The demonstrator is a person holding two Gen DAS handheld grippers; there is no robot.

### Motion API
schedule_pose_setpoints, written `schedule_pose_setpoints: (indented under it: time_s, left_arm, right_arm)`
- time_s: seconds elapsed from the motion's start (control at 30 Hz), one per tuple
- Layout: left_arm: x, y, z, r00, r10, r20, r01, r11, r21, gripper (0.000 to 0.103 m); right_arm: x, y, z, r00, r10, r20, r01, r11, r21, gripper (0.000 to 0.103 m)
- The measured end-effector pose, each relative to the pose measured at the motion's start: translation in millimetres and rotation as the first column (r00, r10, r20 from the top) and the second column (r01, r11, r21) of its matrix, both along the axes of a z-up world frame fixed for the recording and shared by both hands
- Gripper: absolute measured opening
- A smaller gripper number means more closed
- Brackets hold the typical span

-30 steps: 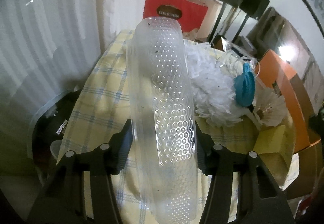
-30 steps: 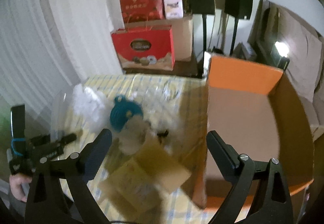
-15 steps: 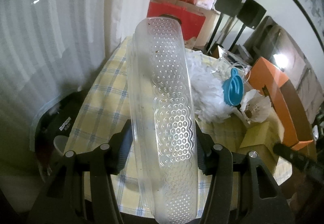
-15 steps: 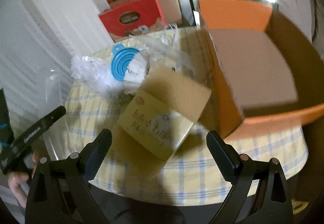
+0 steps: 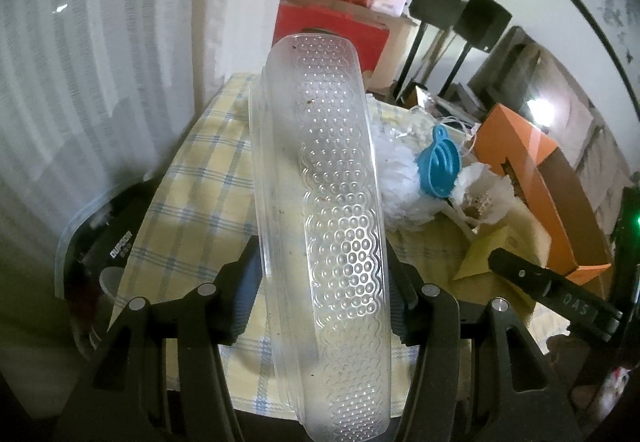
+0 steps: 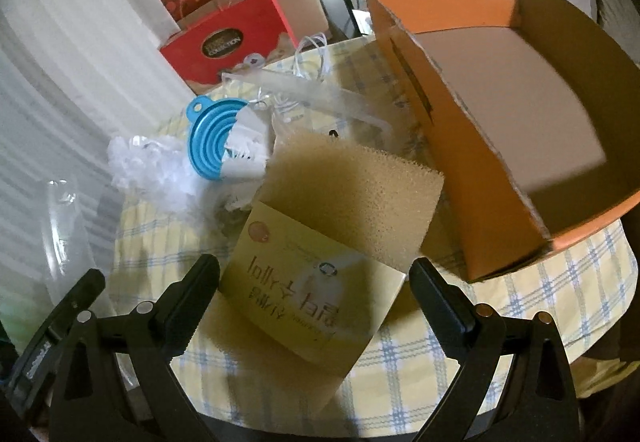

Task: Organize objects
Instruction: 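Grasp the yellow sponge box with the right tool while the left tool holds the tube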

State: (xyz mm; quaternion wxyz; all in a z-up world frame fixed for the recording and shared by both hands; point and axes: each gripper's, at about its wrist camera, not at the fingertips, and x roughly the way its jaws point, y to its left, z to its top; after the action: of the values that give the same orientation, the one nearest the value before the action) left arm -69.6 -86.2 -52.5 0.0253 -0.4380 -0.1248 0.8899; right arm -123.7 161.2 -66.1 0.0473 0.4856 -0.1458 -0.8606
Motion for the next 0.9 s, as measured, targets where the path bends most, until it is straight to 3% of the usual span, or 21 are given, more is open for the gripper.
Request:
schedule_pose_setpoints:
  time_s: [0.2,0.23,0.3,0.4,0.43,0.5,0.53,0.6,0.77,0.9]
  left_arm:
    - [2.8,4.4,4.3,1.0,-0.018,-0.006,0.018,1.0,0.014,0.051]
    - [3.4,6.5,5.6,1.0,-0.023,-0.009,0.023,1.0,0.016,0.051]
    - [3.0,11.2,8.0,0.999,-0.04,-0.012,0.04,0.999,0.019,0.052]
    - [3.1,18.5,8.2,0.999,-0.053,-0.01,0.053,0.998,0.025,0.052]
    - [3.7,20.0,8.2,0.998,-0.055,-0.01,0.055,0.998,0.026,0.052]
    - [5.8,21.7,8.1,0.998,-0.059,-0.01,0.059,0.998,0.026,0.052]
    - [6.9,22.5,8.3,0.998,-0.061,-0.01,0.062,0.998,0.024,0.052]
    - [8.0,23.1,9.5,0.998,-0.064,-0.011,0.064,0.998,0.021,0.052]
    - [8.4,22.9,11.1,0.998,-0.061,-0.014,0.061,0.998,0.017,0.052]
    - [9.3,23.5,10.6,0.998,-0.063,-0.014,0.063,0.998,0.02,0.052]
  right_arm:
    - [8.2,-0.4,6.0,0.997,0.071,-0.041,-0.07,0.997,0.017,0.093]
    - [11.5,0.9,8.2,0.996,0.08,-0.048,-0.079,0.997,0.019,0.079]
    - [17.1,4.2,15.7,0.993,0.098,-0.064,-0.097,0.995,0.017,0.066]
    - [22.9,9.4,22.7,0.991,0.121,-0.06,-0.119,0.992,0.042,0.052]
    - [22.7,10.3,21.7,0.992,0.12,-0.042,-0.118,0.991,0.062,0.052]
    - [24.7,13.9,22.2,0.994,0.104,-0.033,-0.102,0.994,0.046,0.056]
    - [25.0,15.9,21.2,0.996,0.089,-0.016,-0.088,0.996,0.032,0.069]
    - [27.1,17.2,20.3,0.998,0.068,-0.012,-0.067,0.997,0.021,0.081]
    - [21.7,7.5,16.2,0.997,0.075,0.008,-0.076,0.997,0.022,0.083]
    - [10.6,-1.0,8.0,0.998,0.044,0.044,-0.046,0.999,0.028,0.093]
